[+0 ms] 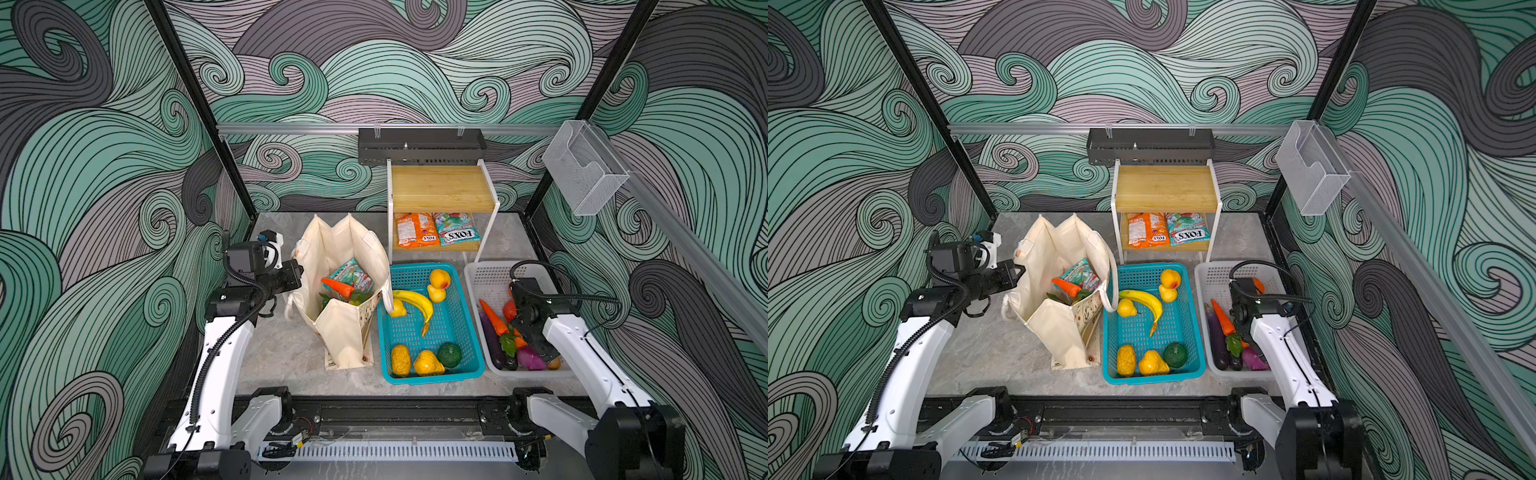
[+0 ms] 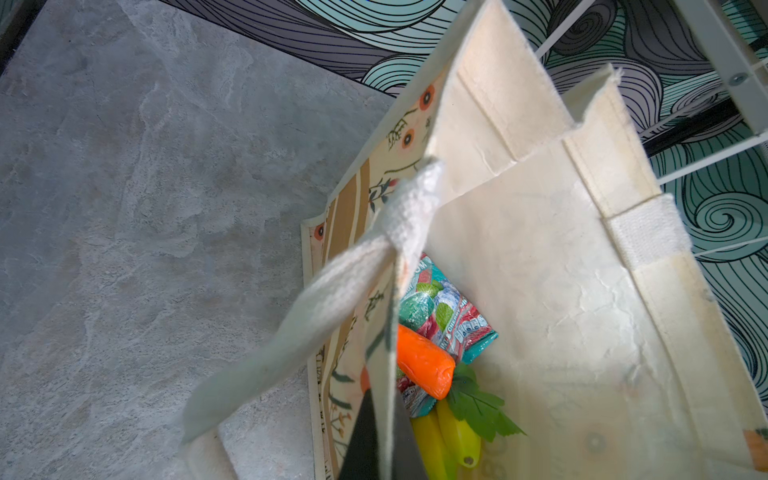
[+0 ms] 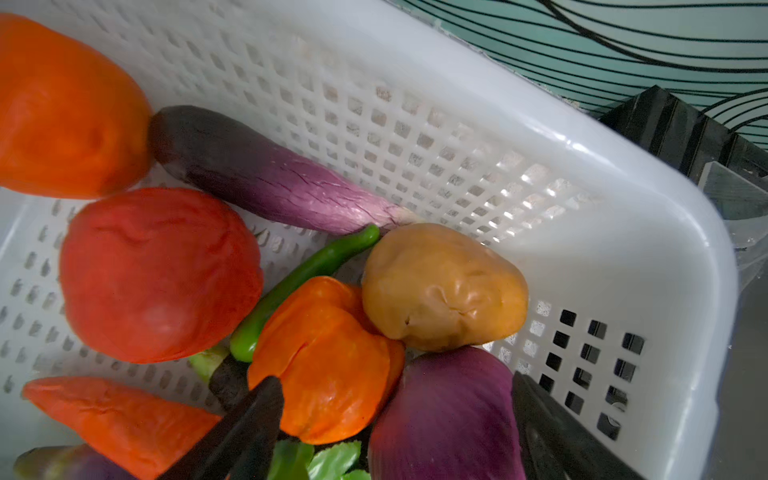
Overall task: Place the food into the grocery bag and tie it
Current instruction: 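Lower the right gripper toward the orange bell pepper in the white basket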
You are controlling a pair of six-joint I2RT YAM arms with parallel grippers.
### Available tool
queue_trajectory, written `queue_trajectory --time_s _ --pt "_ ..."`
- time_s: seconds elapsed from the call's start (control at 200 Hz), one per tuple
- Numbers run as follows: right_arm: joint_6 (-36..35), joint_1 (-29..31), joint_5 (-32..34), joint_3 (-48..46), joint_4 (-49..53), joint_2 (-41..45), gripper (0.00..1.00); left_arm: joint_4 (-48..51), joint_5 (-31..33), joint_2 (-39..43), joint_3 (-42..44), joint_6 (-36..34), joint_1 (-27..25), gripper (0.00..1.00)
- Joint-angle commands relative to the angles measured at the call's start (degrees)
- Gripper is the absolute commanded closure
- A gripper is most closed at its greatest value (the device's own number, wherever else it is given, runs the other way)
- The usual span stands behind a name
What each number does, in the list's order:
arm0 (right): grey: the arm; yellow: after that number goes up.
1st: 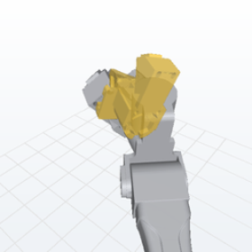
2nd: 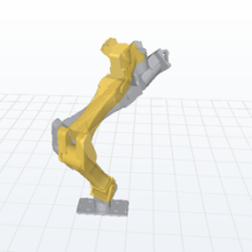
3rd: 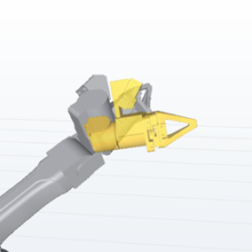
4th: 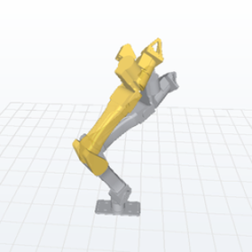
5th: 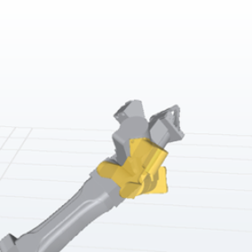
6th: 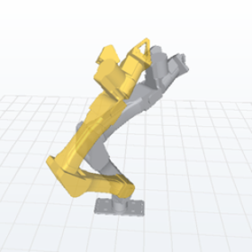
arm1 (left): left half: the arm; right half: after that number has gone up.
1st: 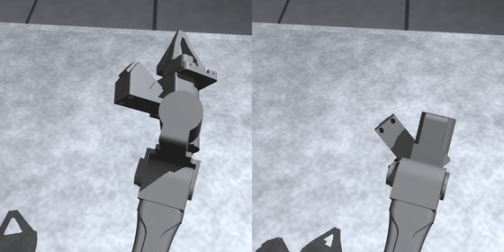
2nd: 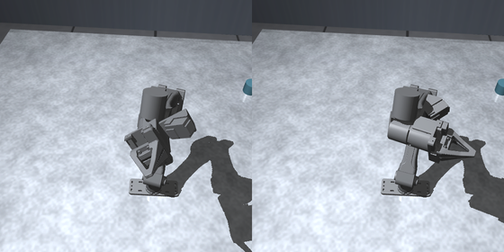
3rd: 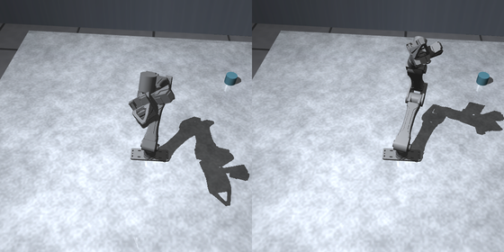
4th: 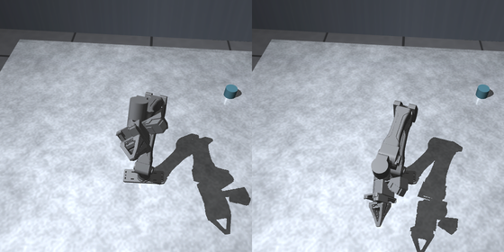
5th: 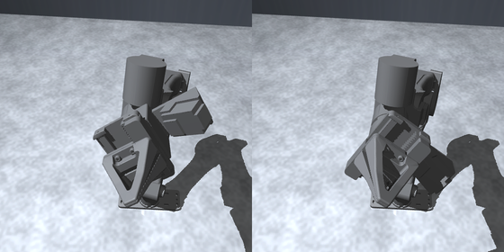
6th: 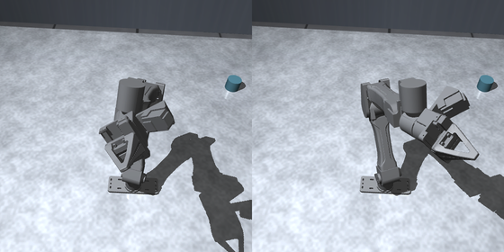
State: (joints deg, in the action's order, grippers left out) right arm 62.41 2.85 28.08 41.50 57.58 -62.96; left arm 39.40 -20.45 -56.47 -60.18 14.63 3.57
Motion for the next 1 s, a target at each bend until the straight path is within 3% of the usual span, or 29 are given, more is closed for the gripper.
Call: queue_trajectory --time_s 0.0,0.305,0.575,0.781,0.991 --pt "0.6 -0.4 -2.0 -2.3 -2.8 -0.9 0.14 1.7 -1.7 0.5 -0.8 0.2 -0.8 1.00" --pt "-0.2 -0.3 -12.4 -3.3 -10.0 -0.9 0.20 1.7 -1.2 0.4 -0.9 0.2 -0.8 1.00" --pt "-3.6 -0.3 -9.6 -3.8 -10.4 8.4 0.20 1.9 -0.5 0.3 -0.8 0.1 -0.7 1.00" --pt "-7.9 -0.4 -9.0 -4.0 -9.5 10.3 0.17 1.8 -0.7 0.1 -0.9 0.1 -0.8 1.00" --pt "-14.4 -0.3 -14.6 -4.1 -13.8 16.0 0.19 1.8 -1.1 0.3 -0.8 0.2 -0.8 1.00"
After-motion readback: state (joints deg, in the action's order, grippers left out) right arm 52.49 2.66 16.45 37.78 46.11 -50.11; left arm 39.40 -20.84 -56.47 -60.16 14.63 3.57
